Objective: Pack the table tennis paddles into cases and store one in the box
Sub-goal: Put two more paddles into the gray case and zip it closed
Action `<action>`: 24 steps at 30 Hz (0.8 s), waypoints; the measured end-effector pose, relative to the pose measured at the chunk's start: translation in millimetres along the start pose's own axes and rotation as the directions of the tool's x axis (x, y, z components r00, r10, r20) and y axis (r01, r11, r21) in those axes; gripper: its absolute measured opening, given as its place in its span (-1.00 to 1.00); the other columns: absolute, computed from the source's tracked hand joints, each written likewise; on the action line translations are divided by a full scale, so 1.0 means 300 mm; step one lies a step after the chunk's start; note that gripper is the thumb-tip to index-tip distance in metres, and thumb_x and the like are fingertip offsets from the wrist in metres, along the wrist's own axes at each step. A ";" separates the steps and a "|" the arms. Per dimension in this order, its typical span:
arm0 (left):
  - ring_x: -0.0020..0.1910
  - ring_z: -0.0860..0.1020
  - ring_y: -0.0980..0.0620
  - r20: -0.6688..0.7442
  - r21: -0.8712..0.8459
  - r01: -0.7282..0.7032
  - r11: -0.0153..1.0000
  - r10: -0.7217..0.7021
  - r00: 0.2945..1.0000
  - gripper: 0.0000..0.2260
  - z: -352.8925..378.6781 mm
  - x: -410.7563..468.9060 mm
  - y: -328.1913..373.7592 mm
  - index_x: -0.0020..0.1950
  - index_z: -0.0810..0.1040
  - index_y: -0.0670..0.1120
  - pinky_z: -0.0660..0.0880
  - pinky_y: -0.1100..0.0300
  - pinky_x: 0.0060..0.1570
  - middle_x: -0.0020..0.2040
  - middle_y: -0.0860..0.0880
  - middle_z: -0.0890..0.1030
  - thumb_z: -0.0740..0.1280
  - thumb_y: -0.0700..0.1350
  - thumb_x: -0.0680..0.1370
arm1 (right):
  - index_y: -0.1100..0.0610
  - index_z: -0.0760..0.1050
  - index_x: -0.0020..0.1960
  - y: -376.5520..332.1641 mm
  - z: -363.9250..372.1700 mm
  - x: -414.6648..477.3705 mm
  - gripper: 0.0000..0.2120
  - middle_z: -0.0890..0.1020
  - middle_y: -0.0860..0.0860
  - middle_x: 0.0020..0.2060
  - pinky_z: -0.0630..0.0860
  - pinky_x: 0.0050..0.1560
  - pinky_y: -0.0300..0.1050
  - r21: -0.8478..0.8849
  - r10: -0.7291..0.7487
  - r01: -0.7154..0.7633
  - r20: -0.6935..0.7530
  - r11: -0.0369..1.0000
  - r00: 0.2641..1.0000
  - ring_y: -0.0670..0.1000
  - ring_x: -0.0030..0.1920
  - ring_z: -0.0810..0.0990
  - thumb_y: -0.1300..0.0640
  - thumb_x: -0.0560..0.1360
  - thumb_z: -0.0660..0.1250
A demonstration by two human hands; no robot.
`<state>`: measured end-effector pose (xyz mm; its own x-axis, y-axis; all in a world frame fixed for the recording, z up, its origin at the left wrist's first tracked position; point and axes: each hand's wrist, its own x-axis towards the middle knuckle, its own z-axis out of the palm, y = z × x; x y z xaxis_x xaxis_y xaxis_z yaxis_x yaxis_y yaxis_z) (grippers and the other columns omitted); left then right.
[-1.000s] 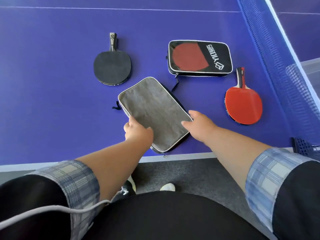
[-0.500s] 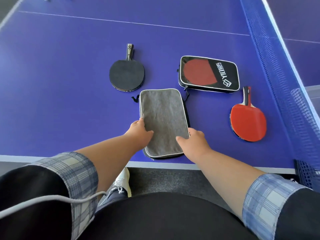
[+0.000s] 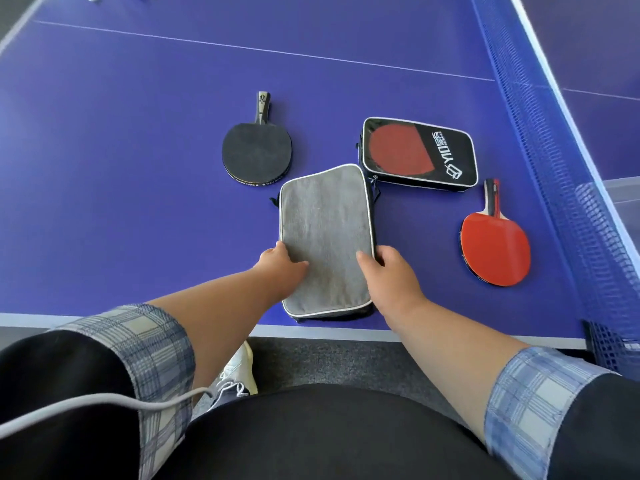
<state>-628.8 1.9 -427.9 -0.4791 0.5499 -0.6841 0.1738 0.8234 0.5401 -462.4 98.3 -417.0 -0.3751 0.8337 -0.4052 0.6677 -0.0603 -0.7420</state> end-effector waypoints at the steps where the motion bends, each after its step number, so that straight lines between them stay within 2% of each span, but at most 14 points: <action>1: 0.16 0.46 -0.10 -0.006 -0.012 0.001 1.000 -0.001 1.000 -0.45 -0.014 -0.012 0.004 0.52 0.23 -0.09 0.44 0.02 0.09 0.35 -0.08 0.40 0.22 0.13 0.60 | -0.11 0.51 -0.05 -0.029 0.007 -0.023 -0.87 0.59 -0.14 -0.21 0.45 -0.25 -0.23 0.053 -0.044 0.043 0.014 0.998 0.999 -0.18 -0.25 0.54 -0.13 0.59 0.25; 3: 0.15 0.44 -0.07 -0.019 -0.081 0.014 0.997 -0.016 1.000 -0.40 -0.051 -0.045 0.019 0.53 0.24 -0.03 0.38 0.00 0.05 0.38 -0.06 0.39 0.17 0.26 0.58 | -0.24 0.44 -0.08 -0.094 0.032 -0.073 -0.88 0.61 -0.33 -0.18 0.39 -0.22 -0.50 0.145 -0.105 0.092 0.080 0.985 0.991 -0.42 -0.14 0.53 -0.14 0.62 0.19; 5: 0.27 0.44 -0.08 -0.012 -0.234 0.026 0.972 -0.029 1.000 -0.30 -0.099 -0.080 0.037 0.57 0.17 0.09 0.37 -0.02 0.21 0.48 0.00 0.33 0.14 0.39 0.50 | -0.27 0.43 0.06 -0.149 0.071 -0.112 -0.87 0.56 -0.50 -0.15 0.28 -0.16 -0.68 0.248 -0.151 0.112 0.147 0.962 0.978 -0.63 -0.10 0.41 -0.07 0.66 0.14; 7: 0.28 0.48 -0.08 0.001 -0.420 -0.006 0.908 0.006 1.000 -0.23 -0.152 -0.120 0.049 0.55 0.20 0.17 0.41 -0.06 0.31 0.46 0.05 0.38 0.18 0.46 0.40 | -0.19 0.42 0.26 -0.190 0.121 -0.140 -0.77 0.49 -0.49 -0.01 0.24 -0.06 -0.71 0.330 -0.208 0.137 0.193 0.934 0.959 -0.65 -0.03 0.38 0.06 0.69 0.11; 9: 0.23 0.52 -0.02 -0.030 -0.457 -0.079 0.886 0.073 0.997 -0.22 -0.203 -0.158 0.041 0.51 0.25 0.21 0.47 -0.05 0.27 0.36 0.10 0.47 0.24 0.46 0.34 | -0.18 0.44 0.26 -0.228 0.178 -0.169 -0.68 0.53 -0.39 0.09 0.30 0.11 -0.60 0.388 -0.287 0.170 0.268 0.906 0.919 -0.53 0.10 0.46 0.18 0.69 0.08; 11: 0.11 0.58 0.07 -0.088 -0.362 -0.145 0.921 0.121 0.989 -0.37 -0.245 -0.185 0.013 0.43 0.34 0.22 0.51 0.03 0.17 0.16 0.15 0.59 0.29 0.36 0.39 | -0.18 0.48 0.20 -0.263 0.231 -0.195 -0.62 0.60 -0.22 0.14 0.38 0.26 -0.40 0.384 -0.336 0.184 0.376 0.905 0.864 -0.36 0.17 0.52 0.25 0.68 0.07; 14: -0.11 0.60 0.10 -0.199 -0.192 -0.147 0.970 0.108 0.974 -0.66 -0.306 -0.198 -0.051 0.26 0.43 0.20 0.50 0.16 -0.20 -0.08 0.13 0.63 0.24 0.01 0.49 | 0.05 0.54 0.12 -0.295 0.306 -0.190 -0.67 0.62 0.03 0.06 0.47 0.19 -0.17 0.215 -0.406 0.345 0.482 0.914 0.776 -0.13 0.08 0.57 0.34 0.54 0.13; 16: -0.14 0.59 0.09 -0.228 -0.187 -0.108 0.976 0.064 0.972 -0.64 -0.344 -0.200 -0.094 0.26 0.42 0.20 0.45 0.18 -0.29 -0.10 0.10 0.62 0.18 -0.09 0.49 | 0.01 0.48 0.31 -0.295 0.349 -0.159 -0.57 0.56 0.01 0.19 0.46 0.28 -0.04 0.044 -0.409 0.460 0.538 0.887 0.737 -0.01 0.21 0.52 0.25 0.48 0.19; 17: -0.14 0.58 0.08 -0.239 -0.196 -0.098 0.976 0.049 0.970 -0.62 -0.359 -0.197 -0.113 0.28 0.39 0.19 0.46 0.17 -0.29 -0.09 0.10 0.61 0.17 -0.11 0.49 | -0.05 0.39 0.44 -0.287 0.366 -0.137 -0.49 0.49 0.00 0.31 0.41 0.36 0.01 -0.071 -0.372 0.485 0.547 0.872 0.750 0.04 0.32 0.46 0.16 0.49 0.23; 19: -0.12 0.59 0.05 -0.270 -0.202 -0.111 0.973 0.054 0.961 -0.55 -0.380 -0.187 -0.149 0.39 0.32 0.17 0.54 0.11 -0.23 -0.03 0.09 0.60 0.17 -0.13 0.51 | -0.10 0.17 0.58 -0.260 0.392 -0.093 -0.33 0.30 0.02 0.50 0.29 0.46 0.10 -0.330 -0.271 0.485 0.522 0.810 0.808 0.13 0.48 0.29 -0.05 0.52 0.29; 21: 0.04 0.59 -0.01 -0.309 -0.169 -0.140 0.976 0.083 0.947 -0.38 -0.385 -0.175 -0.180 0.53 0.11 0.18 0.59 0.01 -0.02 0.25 0.06 0.53 0.20 -0.18 0.53 | -0.13 0.04 0.60 -0.228 0.410 -0.060 -0.23 0.18 0.04 0.56 0.22 0.47 0.22 -0.511 -0.176 0.459 0.507 0.727 0.844 0.18 0.52 0.18 -0.19 0.50 0.30; 22: 0.23 0.51 -0.06 -0.366 -0.039 -0.134 0.990 0.111 0.924 -0.30 -0.384 -0.164 -0.197 0.57 -0.02 0.18 0.52 -0.05 0.16 0.44 0.03 0.37 0.21 -0.19 0.53 | -0.16 0.01 0.60 -0.215 0.420 -0.047 -0.22 0.15 0.02 0.57 0.20 0.46 0.29 -0.563 -0.139 0.444 0.502 0.697 0.854 0.18 0.53 0.15 -0.22 0.49 0.30; 23: 0.41 0.34 -0.10 -0.432 0.210 -0.109 0.972 0.192 0.881 -0.24 -0.379 -0.156 -0.212 0.58 -0.12 0.16 0.36 -0.09 0.35 0.55 0.01 0.17 0.23 -0.20 0.53 | -0.17 0.00 0.60 -0.202 0.430 -0.037 -0.21 0.13 0.01 0.58 0.18 0.45 0.34 -0.590 -0.110 0.428 0.497 0.685 0.861 0.19 0.54 0.13 -0.23 0.49 0.30; 24: 0.52 0.13 -0.12 -0.455 0.487 -0.094 0.868 0.344 0.821 -0.21 -0.370 -0.150 -0.221 0.58 -0.21 0.12 0.15 -0.11 0.48 0.60 -0.02 0.01 0.23 -0.19 0.53 | -0.17 0.00 0.60 -0.192 0.441 -0.031 -0.21 0.12 0.00 0.58 0.18 0.44 0.37 -0.602 -0.087 0.414 0.495 0.683 0.864 0.19 0.54 0.11 -0.24 0.49 0.30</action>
<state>-714.2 -93.0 -378.7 -0.7252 0.6713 -0.1533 0.6151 0.7316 0.2941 -582.4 21.4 -441.0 -0.7009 0.4540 -0.5501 0.6879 0.6343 -0.3528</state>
